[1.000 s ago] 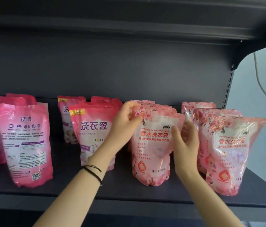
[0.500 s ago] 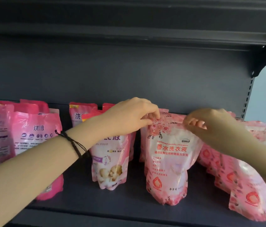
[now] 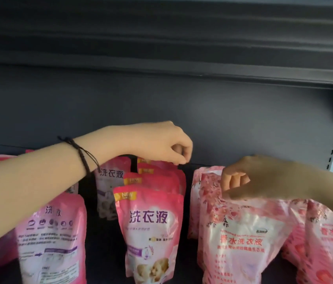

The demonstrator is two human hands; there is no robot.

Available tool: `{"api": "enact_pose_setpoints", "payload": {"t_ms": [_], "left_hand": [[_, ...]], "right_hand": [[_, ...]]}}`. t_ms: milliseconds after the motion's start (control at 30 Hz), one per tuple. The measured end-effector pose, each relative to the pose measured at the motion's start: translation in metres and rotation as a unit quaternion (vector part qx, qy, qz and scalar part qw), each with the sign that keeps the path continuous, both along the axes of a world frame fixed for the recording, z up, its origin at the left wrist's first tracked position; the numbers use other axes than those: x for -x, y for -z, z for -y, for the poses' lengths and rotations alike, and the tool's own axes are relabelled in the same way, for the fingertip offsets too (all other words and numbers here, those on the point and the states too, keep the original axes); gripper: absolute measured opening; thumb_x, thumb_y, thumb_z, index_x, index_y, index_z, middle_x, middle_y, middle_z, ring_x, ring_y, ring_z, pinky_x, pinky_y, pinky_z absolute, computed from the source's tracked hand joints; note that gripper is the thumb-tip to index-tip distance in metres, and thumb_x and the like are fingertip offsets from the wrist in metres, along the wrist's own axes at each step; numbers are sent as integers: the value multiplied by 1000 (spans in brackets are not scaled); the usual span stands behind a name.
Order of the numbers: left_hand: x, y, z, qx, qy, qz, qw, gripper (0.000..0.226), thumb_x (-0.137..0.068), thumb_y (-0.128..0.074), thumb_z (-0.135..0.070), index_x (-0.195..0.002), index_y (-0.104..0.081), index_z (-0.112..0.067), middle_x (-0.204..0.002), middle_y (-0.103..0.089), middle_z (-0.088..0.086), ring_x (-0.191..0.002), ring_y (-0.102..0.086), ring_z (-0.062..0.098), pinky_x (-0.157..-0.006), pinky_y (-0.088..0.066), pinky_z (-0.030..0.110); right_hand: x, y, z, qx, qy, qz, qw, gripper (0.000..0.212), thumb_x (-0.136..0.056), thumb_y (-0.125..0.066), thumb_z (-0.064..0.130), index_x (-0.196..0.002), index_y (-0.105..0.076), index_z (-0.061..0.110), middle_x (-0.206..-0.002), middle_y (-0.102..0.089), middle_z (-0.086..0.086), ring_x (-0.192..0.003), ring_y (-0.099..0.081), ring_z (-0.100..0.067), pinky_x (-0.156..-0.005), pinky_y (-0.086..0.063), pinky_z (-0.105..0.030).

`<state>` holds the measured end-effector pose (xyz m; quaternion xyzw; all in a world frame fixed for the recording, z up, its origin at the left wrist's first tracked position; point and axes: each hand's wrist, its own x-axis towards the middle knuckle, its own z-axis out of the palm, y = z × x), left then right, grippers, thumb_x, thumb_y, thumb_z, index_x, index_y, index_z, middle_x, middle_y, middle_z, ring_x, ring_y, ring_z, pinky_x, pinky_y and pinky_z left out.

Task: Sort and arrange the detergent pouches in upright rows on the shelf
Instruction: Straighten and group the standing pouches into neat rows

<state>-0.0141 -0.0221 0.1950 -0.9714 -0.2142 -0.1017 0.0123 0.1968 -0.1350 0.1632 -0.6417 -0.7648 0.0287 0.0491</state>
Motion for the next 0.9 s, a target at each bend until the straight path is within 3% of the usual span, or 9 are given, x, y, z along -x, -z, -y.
{"api": "enact_pose_setpoints", "payload": {"t_ms": [167,267,367,567,700,800,900], "left_hand": [[57,0,-29,55,-47,20,997,10,-90,-59,-39,-89,-68,-34,-79,-71,-16,-71,-65,-1,-59,-47,12],[96,6,-40,101,-57,6,993,12,-89,-60,-44,-91,-68,-35,-83,-72,-16,-75,-66,0,-70,-54,21],[133,10,-50,122,-51,-10,991,14,-88,-62,-44,-92,-69,-34,-85,-72,-13,-77,-64,-1,-69,-45,9],[193,17,-62,240,-2,-118,964,38,-70,-74,-57,-99,-69,-33,-93,-71,-16,-81,-65,-1,-69,-46,9],[206,33,-74,191,39,-128,973,34,-69,-80,-47,-98,-65,-39,-94,-68,-21,-72,-62,-5,-65,-46,9],[206,41,-84,158,49,-121,979,32,-74,-79,-43,-103,-65,-38,-93,-68,-15,-74,-61,-1,-68,-50,13],[204,51,-90,123,34,-196,972,21,-79,-74,-44,-96,-64,-36,-85,-66,-12,-75,-61,4,-71,-55,27]], "right_hand": [[14,-2,-20,9,-59,-55,997,17,-75,-58,56,-87,-65,45,-82,-69,24,-74,-65,6,-64,-49,-11],[35,-1,-34,20,-82,-54,995,25,-70,-55,62,-87,-65,45,-80,-70,20,-69,-66,2,-64,-52,-17],[65,-3,-53,15,-105,-63,992,24,-72,-56,60,-88,-65,45,-79,-70,20,-69,-66,0,-64,-53,-20],[149,-9,-82,20,-142,-154,978,37,-71,-62,68,-90,-69,37,-83,-72,13,-74,-69,-3,-68,-51,-15],[203,10,-86,58,-163,-130,976,36,-73,-67,63,-95,-71,34,-86,-71,22,-79,-65,5,-66,-47,-8],[225,24,-90,44,-140,-66,987,31,-74,-72,53,-86,-72,24,-79,-70,14,-74,-64,0,-61,-49,-17],[232,32,-96,15,-127,-19,992,26,-81,-69,38,-74,-69,13,-74,-67,-1,-70,-61,-12,-65,-51,-28]]}}
